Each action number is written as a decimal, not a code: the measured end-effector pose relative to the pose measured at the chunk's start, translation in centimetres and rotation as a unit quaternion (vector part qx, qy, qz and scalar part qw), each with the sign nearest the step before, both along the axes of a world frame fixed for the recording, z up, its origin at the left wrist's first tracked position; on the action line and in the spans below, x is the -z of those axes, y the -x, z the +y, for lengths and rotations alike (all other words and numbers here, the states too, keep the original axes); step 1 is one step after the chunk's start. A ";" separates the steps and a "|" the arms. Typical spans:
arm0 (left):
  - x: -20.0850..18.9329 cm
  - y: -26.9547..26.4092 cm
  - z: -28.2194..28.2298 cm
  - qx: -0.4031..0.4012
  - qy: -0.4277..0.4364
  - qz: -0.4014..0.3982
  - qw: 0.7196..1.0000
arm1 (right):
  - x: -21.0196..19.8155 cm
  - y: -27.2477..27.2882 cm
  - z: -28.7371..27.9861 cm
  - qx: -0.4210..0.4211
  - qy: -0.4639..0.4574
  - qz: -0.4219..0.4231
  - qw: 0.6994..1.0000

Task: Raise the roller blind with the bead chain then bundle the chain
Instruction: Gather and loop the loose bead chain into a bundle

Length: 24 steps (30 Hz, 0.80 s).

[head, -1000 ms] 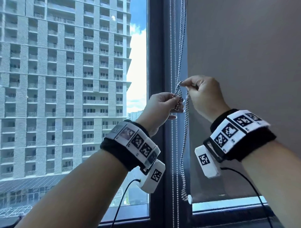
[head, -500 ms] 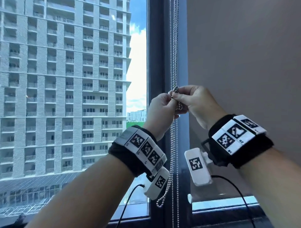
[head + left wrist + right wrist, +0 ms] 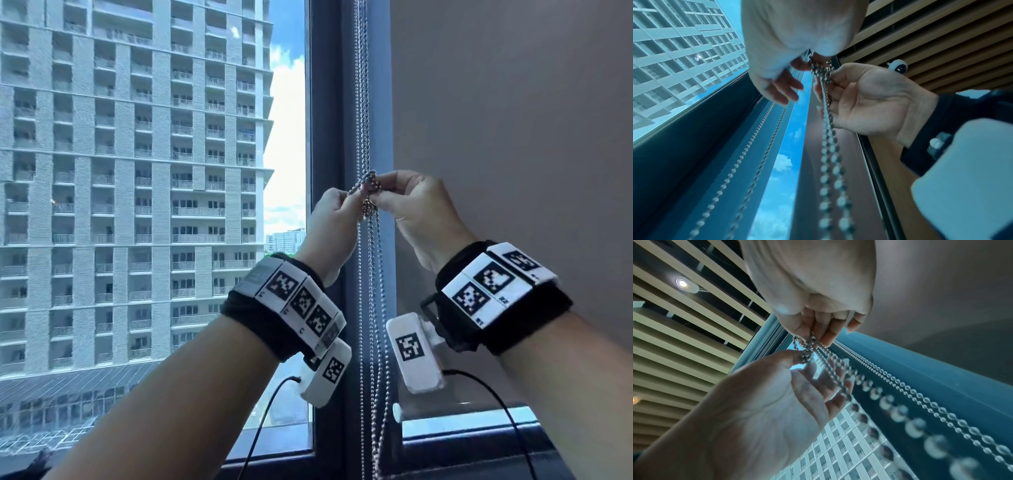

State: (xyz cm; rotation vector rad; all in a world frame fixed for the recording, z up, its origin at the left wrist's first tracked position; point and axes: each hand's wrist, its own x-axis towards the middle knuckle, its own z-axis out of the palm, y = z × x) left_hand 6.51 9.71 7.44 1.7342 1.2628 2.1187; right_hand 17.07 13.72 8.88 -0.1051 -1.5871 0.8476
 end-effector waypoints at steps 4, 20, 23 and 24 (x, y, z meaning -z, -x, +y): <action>-0.2 -0.4 0.1 0.126 0.068 -0.044 0.989 | 0.0 -0.4 0.0 0.034 0.003 -0.004 0.999; -1.1 -0.3 0.4 0.149 0.063 -0.129 0.978 | -0.1 -0.1 1.5 0.144 -0.036 0.043 0.988; -1.3 -0.2 0.1 0.097 0.045 -0.074 0.992 | -0.1 0.1 1.7 0.166 -0.055 0.026 0.984; -1.3 -0.2 0.0 0.079 0.036 -0.052 0.995 | -0.1 0.2 1.8 0.173 -0.062 0.022 0.983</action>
